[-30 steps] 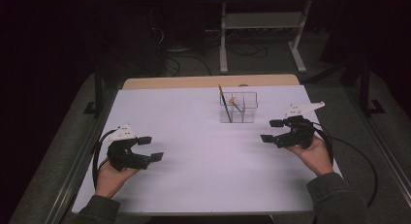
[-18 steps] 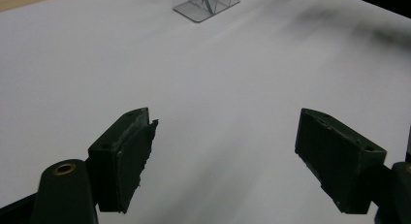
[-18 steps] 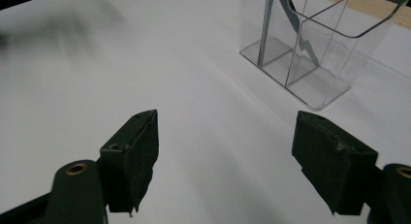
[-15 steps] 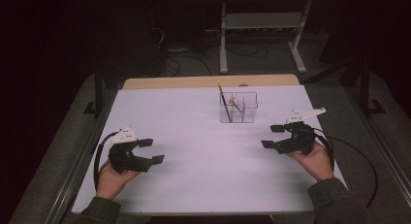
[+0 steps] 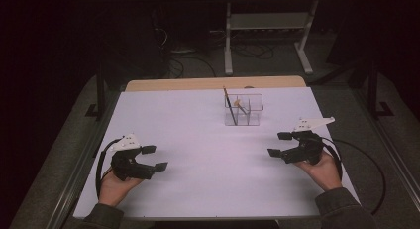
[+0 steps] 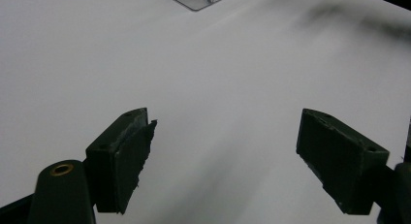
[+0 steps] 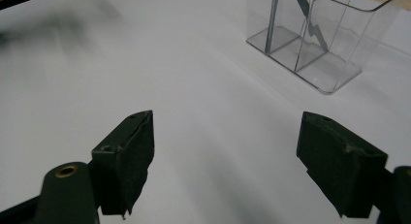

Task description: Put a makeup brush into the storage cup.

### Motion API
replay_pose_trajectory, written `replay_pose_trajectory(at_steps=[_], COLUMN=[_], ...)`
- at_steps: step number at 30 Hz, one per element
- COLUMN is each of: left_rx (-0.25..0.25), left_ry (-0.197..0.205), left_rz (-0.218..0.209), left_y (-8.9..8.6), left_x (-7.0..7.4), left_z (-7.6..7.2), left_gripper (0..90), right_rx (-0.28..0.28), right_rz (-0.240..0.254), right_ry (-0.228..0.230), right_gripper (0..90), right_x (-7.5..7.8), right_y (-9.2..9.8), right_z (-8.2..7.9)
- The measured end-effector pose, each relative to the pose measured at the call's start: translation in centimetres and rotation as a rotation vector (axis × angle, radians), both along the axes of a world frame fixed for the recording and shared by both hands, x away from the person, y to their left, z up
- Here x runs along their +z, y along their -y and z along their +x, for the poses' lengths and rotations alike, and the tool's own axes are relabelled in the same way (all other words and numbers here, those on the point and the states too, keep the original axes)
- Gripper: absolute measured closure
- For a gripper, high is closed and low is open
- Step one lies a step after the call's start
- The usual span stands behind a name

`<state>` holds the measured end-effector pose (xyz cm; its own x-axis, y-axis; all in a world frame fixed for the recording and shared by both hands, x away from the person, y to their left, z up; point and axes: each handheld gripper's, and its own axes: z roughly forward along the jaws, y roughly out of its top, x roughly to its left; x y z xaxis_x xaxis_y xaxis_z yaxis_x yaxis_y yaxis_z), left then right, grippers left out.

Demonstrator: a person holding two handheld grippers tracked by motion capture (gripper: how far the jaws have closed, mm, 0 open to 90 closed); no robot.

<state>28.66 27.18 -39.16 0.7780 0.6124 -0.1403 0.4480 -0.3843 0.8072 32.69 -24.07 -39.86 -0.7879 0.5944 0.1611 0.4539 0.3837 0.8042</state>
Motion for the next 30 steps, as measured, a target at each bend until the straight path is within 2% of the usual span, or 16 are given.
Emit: replay_pose_trajectory(at_steps=[4, 13, 30], left_rx=[0.006, 0.006, 0.006], left_ry=[-0.003, -0.001, 0.001], left_rz=[-0.01, -0.002, -0.003], left_y=[0.0, -0.3, -0.6], left_x=[-0.1, -0.2, -0.7], left_z=[-0.2, -0.5, -1.3], left_gripper=[19.2, 18.9, 18.3], right_rx=[-0.001, -0.005, -0.027], right_rz=[-0.003, 0.0, 0.036], right_ry=[0.0, 0.002, 0.01], right_gripper=[19.3, 18.0, 17.0], right_x=[-0.3, -0.5, -1.3], right_y=[0.0, 0.0, 1.0], right_z=[-0.2, -0.9, -2.5])
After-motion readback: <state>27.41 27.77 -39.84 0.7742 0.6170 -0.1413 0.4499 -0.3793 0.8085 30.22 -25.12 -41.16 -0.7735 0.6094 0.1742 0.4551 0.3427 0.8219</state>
